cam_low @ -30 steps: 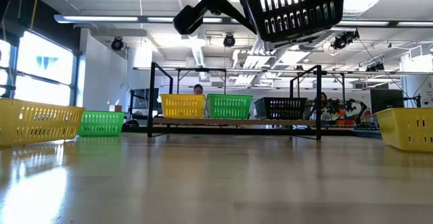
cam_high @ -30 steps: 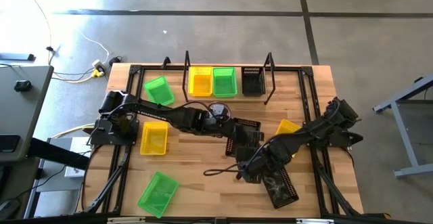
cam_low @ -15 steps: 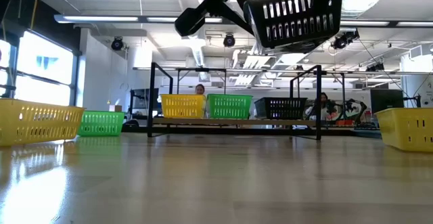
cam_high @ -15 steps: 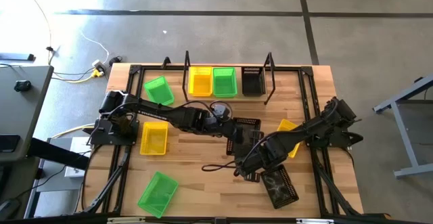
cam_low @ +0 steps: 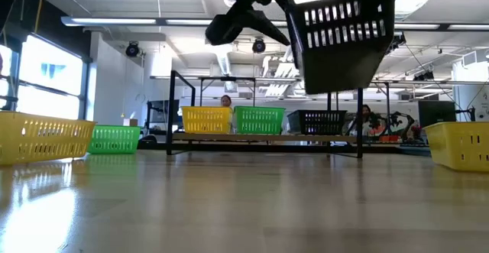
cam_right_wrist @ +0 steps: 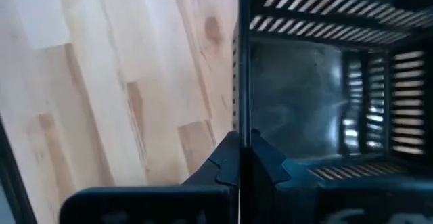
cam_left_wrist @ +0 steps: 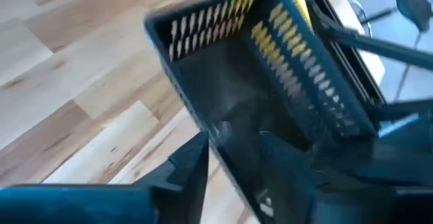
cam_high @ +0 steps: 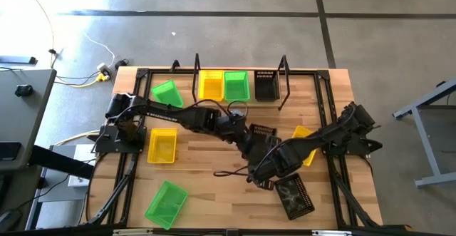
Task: Stack baskets on shelf by color
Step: Stack the left black bin on the other black bin on the shelf
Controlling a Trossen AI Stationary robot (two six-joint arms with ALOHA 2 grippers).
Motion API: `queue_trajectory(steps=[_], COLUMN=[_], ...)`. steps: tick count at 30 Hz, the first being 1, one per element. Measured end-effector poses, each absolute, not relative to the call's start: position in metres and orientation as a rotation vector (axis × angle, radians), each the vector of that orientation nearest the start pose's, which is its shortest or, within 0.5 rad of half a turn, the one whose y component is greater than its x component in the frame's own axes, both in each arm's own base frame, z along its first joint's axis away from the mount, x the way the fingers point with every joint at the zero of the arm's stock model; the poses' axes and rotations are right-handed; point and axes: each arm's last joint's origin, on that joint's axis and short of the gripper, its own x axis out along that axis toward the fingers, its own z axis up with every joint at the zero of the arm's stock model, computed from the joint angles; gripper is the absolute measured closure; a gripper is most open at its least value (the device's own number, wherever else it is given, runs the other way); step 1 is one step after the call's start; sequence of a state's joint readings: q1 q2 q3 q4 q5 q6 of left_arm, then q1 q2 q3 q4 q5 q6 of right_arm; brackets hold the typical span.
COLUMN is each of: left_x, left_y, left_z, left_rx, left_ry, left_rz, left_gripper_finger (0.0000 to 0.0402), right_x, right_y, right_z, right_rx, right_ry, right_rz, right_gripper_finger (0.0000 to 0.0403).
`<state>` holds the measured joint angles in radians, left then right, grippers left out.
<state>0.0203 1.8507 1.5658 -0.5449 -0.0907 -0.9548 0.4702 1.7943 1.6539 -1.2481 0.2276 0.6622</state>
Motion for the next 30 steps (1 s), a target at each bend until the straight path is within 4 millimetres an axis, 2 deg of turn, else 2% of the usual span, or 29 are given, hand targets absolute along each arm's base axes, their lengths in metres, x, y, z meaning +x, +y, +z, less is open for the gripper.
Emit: queue_trajectory(steps=[7, 14, 22, 30], left_x=[0.406, 0.391, 0.362, 0.333], left_y=[0.042, 0.077, 0.112, 0.125], left_z=[0.277, 0.297, 0.332, 0.361], left_rx=[-0.797, -0.699, -0.588, -0.442], left_ry=[0.737, 0.69, 0.604, 0.557], left_rz=[0.45, 0.443, 0.431, 0.428], left_gripper_finger=[0.0256, 0.0265, 0.0266, 0.0267], right_x=[0.307, 0.304, 0.304, 0.303], right_y=[0.149, 0.142, 0.115, 0.078], right_z=[0.291, 0.298, 0.314, 0.332], right_rx=[0.104, 0.142, 0.167, 0.088], right_ry=[1.329, 1.321, 1.231, 1.135], right_rz=[-0.283, -0.326, -0.416, -0.498], right_gripper_finger=[0.0403, 0.0403, 0.0403, 0.0403])
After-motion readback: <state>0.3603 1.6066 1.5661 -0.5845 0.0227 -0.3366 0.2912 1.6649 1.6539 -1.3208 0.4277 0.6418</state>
